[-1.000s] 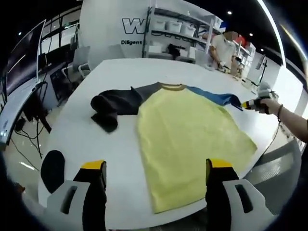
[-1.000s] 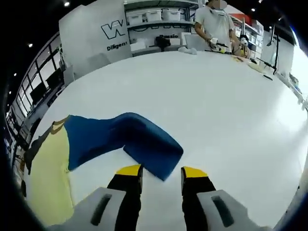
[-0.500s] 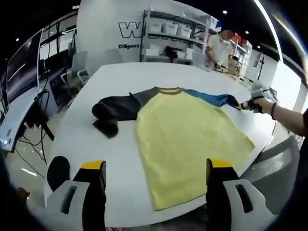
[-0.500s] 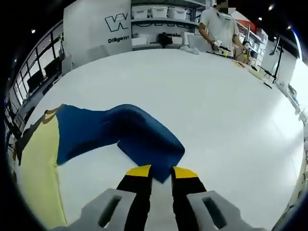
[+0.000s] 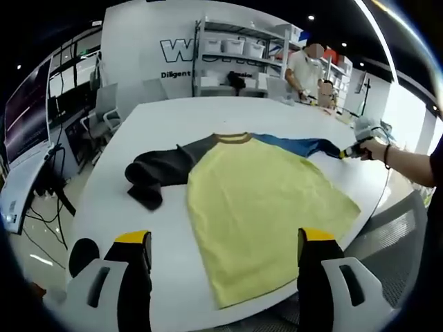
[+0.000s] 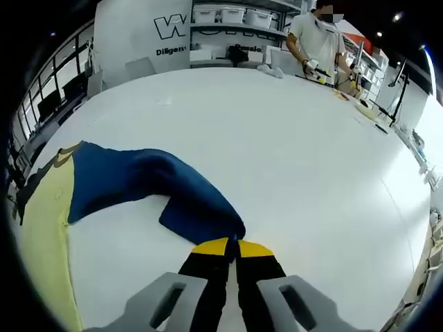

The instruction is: Fold the garment on the visible template until the final outline fits inside the template.

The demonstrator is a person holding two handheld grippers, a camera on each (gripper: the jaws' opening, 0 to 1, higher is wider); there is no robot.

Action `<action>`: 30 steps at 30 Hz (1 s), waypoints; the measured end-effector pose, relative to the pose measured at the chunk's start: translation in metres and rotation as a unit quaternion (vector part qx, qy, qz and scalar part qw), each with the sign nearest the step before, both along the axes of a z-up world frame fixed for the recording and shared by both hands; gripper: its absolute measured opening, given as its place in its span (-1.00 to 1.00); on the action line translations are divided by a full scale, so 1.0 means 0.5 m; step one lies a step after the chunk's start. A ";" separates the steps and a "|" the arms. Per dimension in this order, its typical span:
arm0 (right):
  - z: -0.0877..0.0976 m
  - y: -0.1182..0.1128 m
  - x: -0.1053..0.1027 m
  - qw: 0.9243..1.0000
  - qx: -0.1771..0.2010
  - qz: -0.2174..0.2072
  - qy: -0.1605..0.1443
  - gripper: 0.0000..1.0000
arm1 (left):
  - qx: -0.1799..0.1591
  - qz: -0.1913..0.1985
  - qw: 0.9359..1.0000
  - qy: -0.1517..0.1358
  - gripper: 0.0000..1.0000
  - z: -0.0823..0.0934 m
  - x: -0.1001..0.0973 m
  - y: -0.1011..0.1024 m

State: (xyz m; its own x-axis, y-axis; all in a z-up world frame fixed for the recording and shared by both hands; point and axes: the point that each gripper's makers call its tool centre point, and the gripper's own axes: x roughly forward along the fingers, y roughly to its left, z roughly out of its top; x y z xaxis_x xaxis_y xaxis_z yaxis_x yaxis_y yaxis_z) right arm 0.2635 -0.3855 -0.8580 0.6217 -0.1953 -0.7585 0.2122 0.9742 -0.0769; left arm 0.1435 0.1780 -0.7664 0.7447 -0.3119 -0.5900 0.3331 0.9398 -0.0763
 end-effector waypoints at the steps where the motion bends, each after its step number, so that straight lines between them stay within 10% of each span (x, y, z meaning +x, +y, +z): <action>1: 0.000 -0.006 -0.001 1.000 -0.003 0.004 0.001 -1.00 | 0.000 -0.004 1.000 -0.001 0.67 0.002 -0.001 -0.002; 18: 0.037 -0.102 0.089 0.990 -0.116 0.076 0.004 -1.00 | 0.001 -0.028 1.000 0.001 0.75 -0.010 -0.006 -0.021; 30: 0.016 -0.120 0.125 0.996 -0.077 0.042 0.000 -1.00 | -0.001 -0.031 0.999 0.014 0.87 -0.030 -0.007 -0.023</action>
